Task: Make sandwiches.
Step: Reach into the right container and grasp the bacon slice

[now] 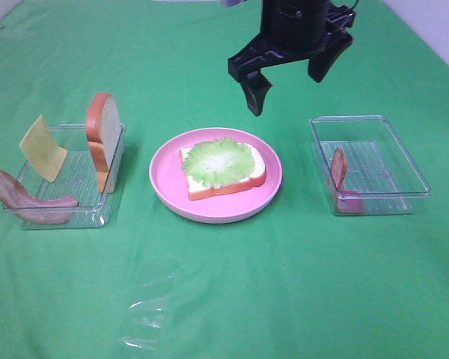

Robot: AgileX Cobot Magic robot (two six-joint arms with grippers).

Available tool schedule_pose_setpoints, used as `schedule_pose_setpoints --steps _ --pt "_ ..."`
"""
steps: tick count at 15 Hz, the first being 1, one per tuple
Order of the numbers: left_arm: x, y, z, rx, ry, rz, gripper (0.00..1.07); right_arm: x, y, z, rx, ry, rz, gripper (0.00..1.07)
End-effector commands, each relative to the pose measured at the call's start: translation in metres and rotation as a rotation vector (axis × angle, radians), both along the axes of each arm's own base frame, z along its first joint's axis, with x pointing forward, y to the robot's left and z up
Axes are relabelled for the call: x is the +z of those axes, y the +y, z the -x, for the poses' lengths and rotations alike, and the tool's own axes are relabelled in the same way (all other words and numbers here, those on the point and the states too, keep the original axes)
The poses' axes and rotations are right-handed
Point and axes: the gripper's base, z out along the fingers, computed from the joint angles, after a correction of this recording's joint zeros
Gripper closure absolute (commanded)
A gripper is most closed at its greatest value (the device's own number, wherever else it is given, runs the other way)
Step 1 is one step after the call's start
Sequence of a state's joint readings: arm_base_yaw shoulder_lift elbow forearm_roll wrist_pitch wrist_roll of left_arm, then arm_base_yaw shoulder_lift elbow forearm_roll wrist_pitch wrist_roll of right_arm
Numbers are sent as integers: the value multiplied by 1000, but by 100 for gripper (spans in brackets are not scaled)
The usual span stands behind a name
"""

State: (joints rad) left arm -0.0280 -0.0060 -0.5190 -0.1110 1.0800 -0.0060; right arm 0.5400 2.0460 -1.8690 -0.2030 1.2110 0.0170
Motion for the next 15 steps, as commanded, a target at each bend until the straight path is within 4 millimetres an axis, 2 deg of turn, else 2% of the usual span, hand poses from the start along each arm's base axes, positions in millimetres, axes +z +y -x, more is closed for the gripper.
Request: schedule_pose_setpoints --steps 1,2,5,11,13,15 --pt "0 0 2 3 -17 6 7 6 -40 22 -118 117 76 9" --pt "0 0 2 3 -17 6 7 2 -62 27 -194 145 76 9" --pt "0 0 2 3 -17 6 7 -8 -86 30 -330 187 25 9" --pt "0 0 2 3 -17 6 7 -17 -83 22 -341 142 -49 9" --pt "0 0 2 3 -17 6 7 -29 -81 17 -341 159 -41 9" --pt "0 0 2 3 -17 6 7 -59 -76 6 -341 184 -29 9"
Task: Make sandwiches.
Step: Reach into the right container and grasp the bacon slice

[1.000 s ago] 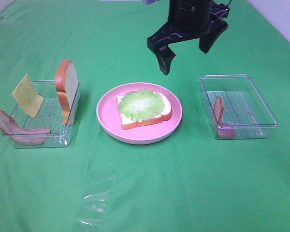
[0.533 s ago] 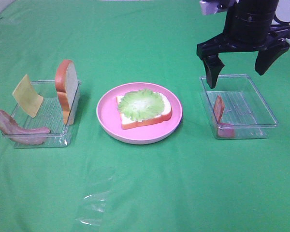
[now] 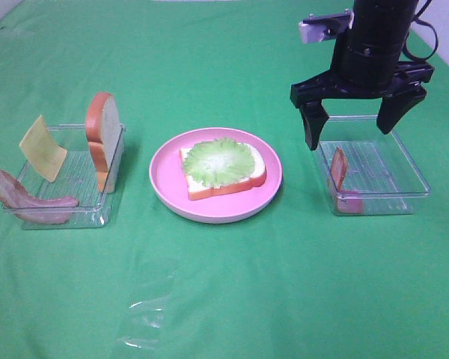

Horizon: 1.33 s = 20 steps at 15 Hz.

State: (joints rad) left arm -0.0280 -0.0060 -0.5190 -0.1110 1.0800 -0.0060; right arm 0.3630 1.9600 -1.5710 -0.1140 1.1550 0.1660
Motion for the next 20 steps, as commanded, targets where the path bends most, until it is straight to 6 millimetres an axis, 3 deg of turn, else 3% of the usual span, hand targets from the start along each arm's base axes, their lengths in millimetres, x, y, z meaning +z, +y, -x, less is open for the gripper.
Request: schedule_pose_setpoints --steps 1,6,11,14,17,20 --pt "0 0 2 3 -17 6 7 -28 2 -8 -12 31 7 9" --pt "0 0 2 3 -17 6 7 -68 5 -15 -69 96 36 9" --pt "0 0 2 3 -17 6 7 -70 4 -14 -117 101 41 11" --pt "0 0 2 3 -17 6 7 -70 4 -13 -124 112 44 22" --pt "0 0 2 3 -17 6 7 -70 4 -13 -129 120 53 48" --pt "0 0 2 3 -17 6 7 -70 0 -13 -162 109 90 89"
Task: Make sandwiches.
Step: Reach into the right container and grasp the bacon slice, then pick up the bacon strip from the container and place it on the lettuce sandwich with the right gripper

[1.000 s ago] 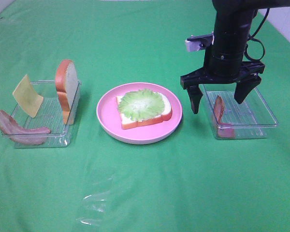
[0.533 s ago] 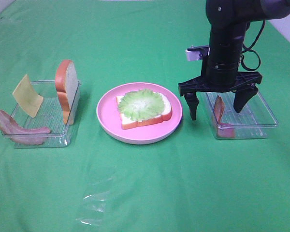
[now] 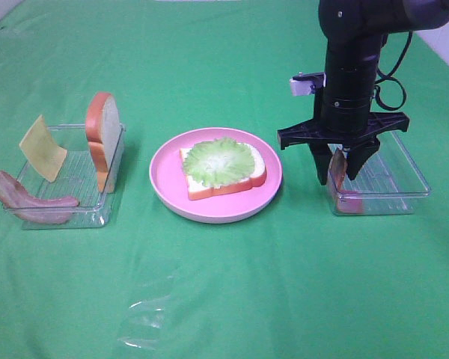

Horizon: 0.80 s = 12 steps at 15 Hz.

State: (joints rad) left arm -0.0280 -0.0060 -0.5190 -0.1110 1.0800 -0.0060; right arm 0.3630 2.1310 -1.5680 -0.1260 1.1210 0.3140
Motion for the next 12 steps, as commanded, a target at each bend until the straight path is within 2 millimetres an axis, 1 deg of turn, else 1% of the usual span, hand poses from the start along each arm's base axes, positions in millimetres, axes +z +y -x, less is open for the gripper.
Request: schedule_pose_setpoints --steps 1,2,4,10,12 --pt "0 0 2 3 -17 6 7 -1 -5 0 -19 -3 40 99" --pt "0 0 2 3 -17 6 7 -1 -6 0 -15 -8 47 105" --pt "0 0 2 3 -17 6 7 -1 -6 -1 -11 -13 47 107" --pt "0 0 2 3 -17 6 7 1 -6 0 34 -4 42 107" --pt "0 0 2 3 -17 6 7 12 -5 1 62 -5 32 107"
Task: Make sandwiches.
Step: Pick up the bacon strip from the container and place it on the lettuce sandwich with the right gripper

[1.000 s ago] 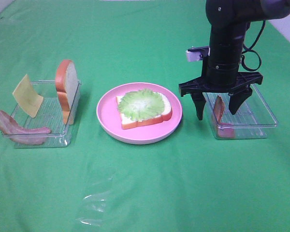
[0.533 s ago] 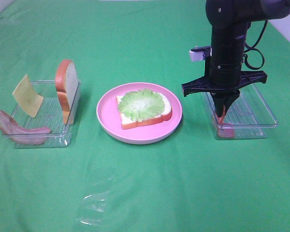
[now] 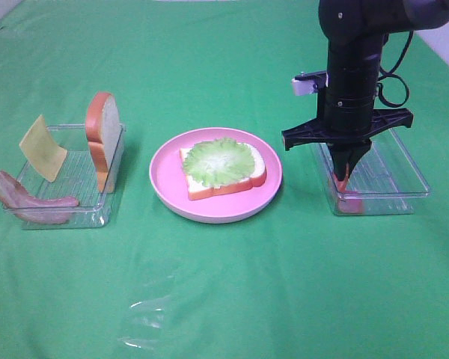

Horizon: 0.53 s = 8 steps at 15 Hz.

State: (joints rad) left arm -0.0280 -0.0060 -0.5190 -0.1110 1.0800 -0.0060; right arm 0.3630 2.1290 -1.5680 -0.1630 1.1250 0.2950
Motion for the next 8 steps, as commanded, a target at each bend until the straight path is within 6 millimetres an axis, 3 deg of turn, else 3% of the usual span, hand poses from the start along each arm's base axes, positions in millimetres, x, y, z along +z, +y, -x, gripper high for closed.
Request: schedule_pose_setpoints --steps 1,5,6,8 --pt "0 0 2 3 -17 6 7 22 -2 1 36 -11 -1 107" --pt "0 0 2 3 -17 6 7 88 -3 -2 59 -140 -30 107" --pt "0 0 2 3 -17 6 7 95 -2 -2 63 -153 -37 107" --pt "0 0 2 3 -17 6 7 136 4 0 75 -237 -127 107"
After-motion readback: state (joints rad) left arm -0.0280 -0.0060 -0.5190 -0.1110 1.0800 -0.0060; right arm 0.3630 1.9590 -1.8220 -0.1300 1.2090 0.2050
